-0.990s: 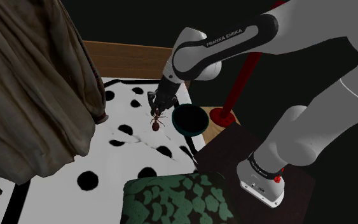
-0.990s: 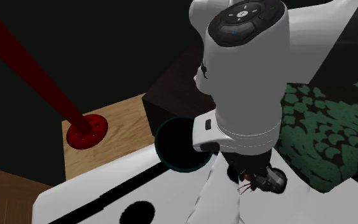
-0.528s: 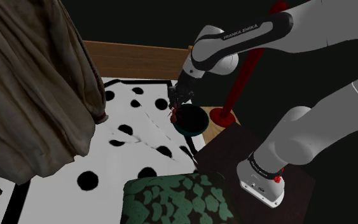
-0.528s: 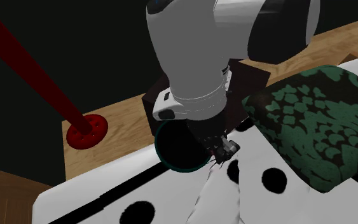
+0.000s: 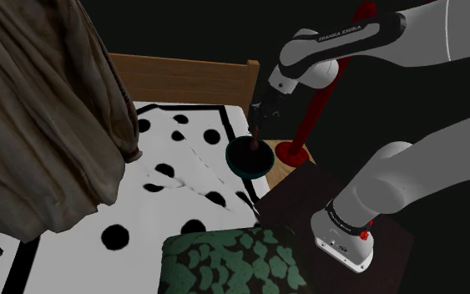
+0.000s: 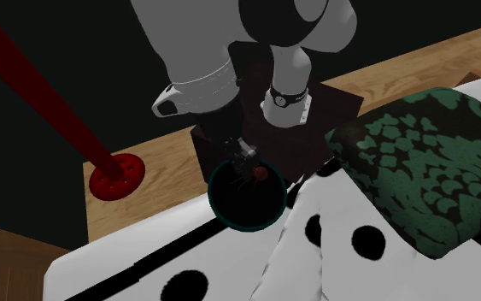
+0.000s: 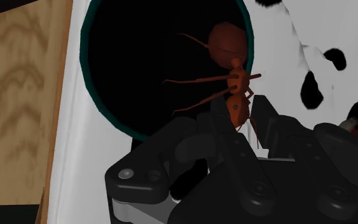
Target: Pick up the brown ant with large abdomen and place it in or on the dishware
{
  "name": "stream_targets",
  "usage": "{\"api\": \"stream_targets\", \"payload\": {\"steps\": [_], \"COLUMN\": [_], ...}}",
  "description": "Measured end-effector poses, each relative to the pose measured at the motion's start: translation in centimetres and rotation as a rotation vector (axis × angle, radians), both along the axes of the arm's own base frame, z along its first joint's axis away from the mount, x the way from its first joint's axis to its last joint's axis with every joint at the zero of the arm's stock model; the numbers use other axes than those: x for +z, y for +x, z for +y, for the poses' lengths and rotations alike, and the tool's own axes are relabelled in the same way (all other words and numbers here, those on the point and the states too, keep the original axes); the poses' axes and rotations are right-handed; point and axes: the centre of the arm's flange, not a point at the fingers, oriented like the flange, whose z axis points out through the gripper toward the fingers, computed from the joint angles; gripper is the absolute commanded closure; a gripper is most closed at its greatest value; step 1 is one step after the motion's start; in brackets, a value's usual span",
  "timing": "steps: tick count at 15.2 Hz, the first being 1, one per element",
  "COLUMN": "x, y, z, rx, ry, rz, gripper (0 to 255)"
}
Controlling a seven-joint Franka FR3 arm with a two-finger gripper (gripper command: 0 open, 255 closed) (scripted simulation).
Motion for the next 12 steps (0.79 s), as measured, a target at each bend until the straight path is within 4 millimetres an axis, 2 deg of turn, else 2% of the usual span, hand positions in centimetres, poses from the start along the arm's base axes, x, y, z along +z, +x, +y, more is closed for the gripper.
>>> {"api": "stream_targets", "payload": {"steps": [2,4,12], "x": [-0.7,-1.7,-5.6], "y": [0.0,-0.2,0.1], "z": [-1.3,-1.6,-1.7], "rx": [0.001,0.002,0.001], "ry": [0.0,0.0,0.0], "rz": [0.0,0.0,-0.007], "gripper": [255,255,255]}}
